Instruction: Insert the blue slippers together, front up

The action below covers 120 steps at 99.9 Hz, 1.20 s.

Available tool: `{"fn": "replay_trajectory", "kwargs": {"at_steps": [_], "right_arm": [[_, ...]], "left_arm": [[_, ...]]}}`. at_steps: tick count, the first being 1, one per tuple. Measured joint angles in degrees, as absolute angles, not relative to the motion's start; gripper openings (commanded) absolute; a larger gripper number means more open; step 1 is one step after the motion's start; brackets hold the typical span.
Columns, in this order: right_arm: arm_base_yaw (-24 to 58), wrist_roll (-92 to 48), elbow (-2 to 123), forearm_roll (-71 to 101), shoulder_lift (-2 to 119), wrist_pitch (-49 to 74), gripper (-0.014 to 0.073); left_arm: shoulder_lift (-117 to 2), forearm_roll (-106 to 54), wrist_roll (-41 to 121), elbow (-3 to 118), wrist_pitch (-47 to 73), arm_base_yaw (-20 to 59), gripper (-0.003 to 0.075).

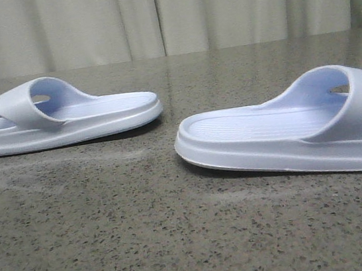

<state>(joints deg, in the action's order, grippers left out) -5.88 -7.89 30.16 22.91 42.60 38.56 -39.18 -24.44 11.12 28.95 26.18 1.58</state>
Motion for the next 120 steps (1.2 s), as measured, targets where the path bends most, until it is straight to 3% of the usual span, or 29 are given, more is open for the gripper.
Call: {"fn": "replay_trajectory", "kwargs": {"at_steps": [81, 120], "right_arm": [[-6.26, -16.66, 30.46, 32.44, 48.19, 40.14, 0.0268], [-7.89, -20.42, 42.81, 32.60, 54.66, 51.56, 0.0268]], "left_arm": [[-39.18, -24.44, 11.60, 28.95, 27.45, 1.58, 0.0376], [-39.18, -24.44, 11.82, 28.95, 27.65, 1.58, 0.0376]]}}
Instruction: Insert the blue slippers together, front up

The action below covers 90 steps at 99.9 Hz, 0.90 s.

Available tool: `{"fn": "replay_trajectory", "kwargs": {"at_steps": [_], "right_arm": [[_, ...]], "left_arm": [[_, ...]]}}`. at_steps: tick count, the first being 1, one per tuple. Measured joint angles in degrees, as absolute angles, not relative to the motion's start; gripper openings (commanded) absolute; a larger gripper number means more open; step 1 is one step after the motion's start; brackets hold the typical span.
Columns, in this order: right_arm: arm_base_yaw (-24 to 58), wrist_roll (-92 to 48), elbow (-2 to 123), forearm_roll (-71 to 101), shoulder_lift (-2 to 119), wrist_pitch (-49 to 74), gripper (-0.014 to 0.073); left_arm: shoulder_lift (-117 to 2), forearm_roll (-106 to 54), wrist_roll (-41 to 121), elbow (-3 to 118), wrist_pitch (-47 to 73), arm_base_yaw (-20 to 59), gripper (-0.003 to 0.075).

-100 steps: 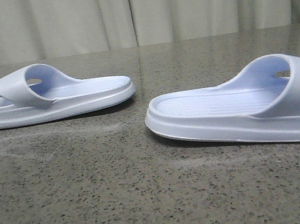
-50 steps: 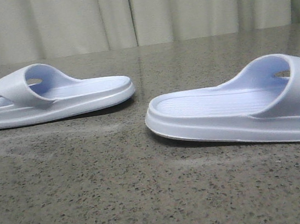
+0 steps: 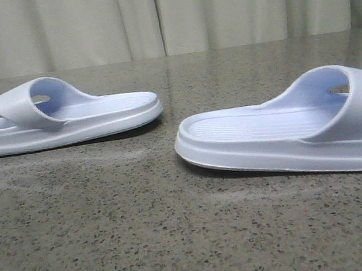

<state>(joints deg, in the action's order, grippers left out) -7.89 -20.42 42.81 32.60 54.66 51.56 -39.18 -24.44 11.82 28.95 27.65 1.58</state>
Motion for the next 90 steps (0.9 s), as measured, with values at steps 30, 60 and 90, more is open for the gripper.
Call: {"fn": "replay_trajectory", "kwargs": {"at_steps": [30, 60, 90], "right_arm": [[-17.46, -26.47, 42.63, 35.28, 55.91, 58.05, 0.0268], [-18.28, -28.74, 41.51, 36.75, 60.76, 59.04, 0.0268], [-19.57, -32.14, 40.35, 40.28, 64.07, 60.21, 0.0268]], "left_arm": [[-39.18, -24.44, 12.10, 28.95, 27.91, 1.58, 0.0373], [-39.18, -24.44, 12.15, 28.95, 27.91, 1.58, 0.0373], [-39.18, -24.44, 12.24, 28.95, 27.91, 1.58, 0.0373]]}}
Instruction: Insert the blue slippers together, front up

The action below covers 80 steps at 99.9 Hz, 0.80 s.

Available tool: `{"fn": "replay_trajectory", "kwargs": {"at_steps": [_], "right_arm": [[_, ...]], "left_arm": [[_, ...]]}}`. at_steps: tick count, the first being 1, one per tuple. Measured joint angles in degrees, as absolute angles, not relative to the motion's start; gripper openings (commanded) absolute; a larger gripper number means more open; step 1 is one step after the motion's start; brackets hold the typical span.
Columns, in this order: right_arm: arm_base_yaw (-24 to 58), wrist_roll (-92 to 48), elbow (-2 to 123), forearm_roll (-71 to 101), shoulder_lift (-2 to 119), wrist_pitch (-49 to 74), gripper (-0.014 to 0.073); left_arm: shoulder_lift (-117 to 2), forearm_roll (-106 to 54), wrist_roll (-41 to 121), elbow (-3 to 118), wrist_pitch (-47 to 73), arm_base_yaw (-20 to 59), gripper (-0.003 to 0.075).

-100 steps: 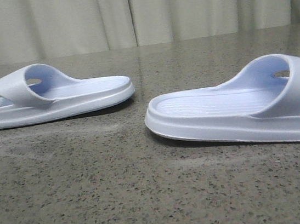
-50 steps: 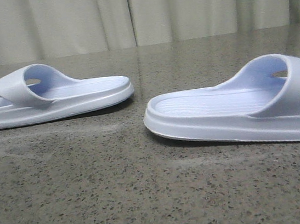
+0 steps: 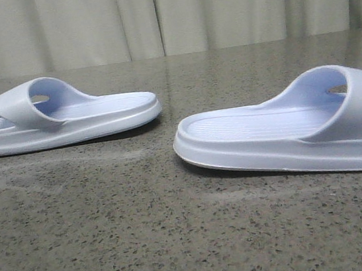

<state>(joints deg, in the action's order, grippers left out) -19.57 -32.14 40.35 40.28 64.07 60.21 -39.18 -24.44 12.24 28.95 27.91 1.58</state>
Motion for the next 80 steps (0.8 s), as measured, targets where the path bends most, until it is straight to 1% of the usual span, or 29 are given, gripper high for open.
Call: {"fn": "replay_trajectory", "kwargs": {"at_steps": [59, 63, 68, 73, 78, 80], "right_arm": [[-19.57, -40.05, 37.25, 47.23, 68.84, 60.70, 0.0259], [-19.57, -40.38, 37.25, 47.65, 68.95, 60.78, 0.0232], [-19.57, -40.63, 37.25, 47.79, 68.97, 60.78, 0.0167], [-19.57, -40.74, 37.25, 47.89, 69.07, 60.78, 0.0072], [-19.57, -40.89, 37.25, 48.02, 69.07, 60.82, -0.0053], [-19.57, -40.99, 37.25, 48.14, 69.07, 60.82, -0.0085]], "left_arm": [[-39.18, -24.44, 12.24, 28.95, 28.02, 1.58, 0.0373], [-39.18, -24.44, 12.24, 28.95, 28.07, 1.58, 0.0373], [-39.18, -24.44, 12.24, 28.95, 28.07, 1.58, 0.0373], [-39.18, -24.44, 12.24, 28.95, 28.07, 1.58, 0.0373], [-39.18, -24.46, 12.24, 28.95, 28.15, 1.58, 0.0373], [-39.18, -24.57, 12.24, 28.95, 28.15, 1.58, 0.0373]]}}
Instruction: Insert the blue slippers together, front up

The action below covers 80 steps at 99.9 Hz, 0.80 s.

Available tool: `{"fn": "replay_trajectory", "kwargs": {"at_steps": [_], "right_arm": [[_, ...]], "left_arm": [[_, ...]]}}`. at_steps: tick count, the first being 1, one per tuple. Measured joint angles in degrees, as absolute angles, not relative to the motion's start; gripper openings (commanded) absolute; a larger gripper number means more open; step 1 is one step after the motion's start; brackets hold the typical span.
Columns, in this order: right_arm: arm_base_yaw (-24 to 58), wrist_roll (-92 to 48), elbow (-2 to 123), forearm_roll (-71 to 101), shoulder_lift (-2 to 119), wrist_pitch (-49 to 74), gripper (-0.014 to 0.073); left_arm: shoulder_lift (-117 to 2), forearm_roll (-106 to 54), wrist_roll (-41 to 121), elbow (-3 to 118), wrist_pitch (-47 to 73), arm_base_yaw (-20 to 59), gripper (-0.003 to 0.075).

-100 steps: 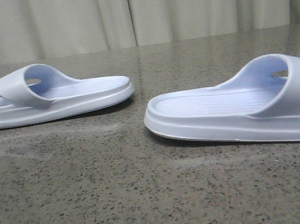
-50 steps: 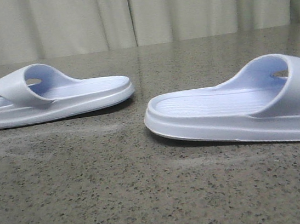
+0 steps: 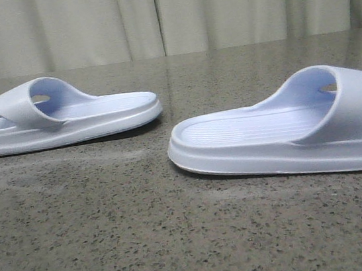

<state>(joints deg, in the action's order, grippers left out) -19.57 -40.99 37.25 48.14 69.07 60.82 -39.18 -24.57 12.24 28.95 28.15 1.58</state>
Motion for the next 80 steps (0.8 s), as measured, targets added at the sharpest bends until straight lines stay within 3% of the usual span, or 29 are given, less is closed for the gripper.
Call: {"fn": "replay_trajectory", "kwargs": {"at_steps": [32, 80], "right_arm": [[-19.57, -41.21, 37.25, 50.10, 69.07, 60.05, -0.0104], [-19.57, -45.35, 37.25, 56.36, 69.07, 58.83, -0.0104]], "left_arm": [[-42.12, -28.37, 12.24, 29.62, 28.63, 1.58, 0.0373], [-63.15, -38.92, 17.73, 42.19, 29.91, 1.58, 0.0373]]}}
